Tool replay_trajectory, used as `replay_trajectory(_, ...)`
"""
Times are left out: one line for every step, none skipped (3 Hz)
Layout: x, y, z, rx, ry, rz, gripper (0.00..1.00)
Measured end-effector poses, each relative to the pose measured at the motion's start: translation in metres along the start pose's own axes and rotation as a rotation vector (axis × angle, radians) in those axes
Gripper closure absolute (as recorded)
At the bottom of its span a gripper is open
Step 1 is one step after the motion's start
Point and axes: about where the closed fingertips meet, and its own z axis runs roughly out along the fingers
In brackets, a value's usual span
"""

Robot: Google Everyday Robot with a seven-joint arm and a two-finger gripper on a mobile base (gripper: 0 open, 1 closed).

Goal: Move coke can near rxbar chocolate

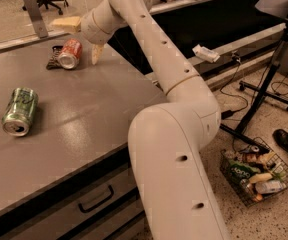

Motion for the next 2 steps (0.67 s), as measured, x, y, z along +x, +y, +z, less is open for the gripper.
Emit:
replay_trajectory(-0.003, -0.02, -0.01, 0.032, 0.02, -0.088, 0.0)
replay_trajectory(-0.011, -0.04, -0.022, 0.063, 0.039, -0.173, 0.0)
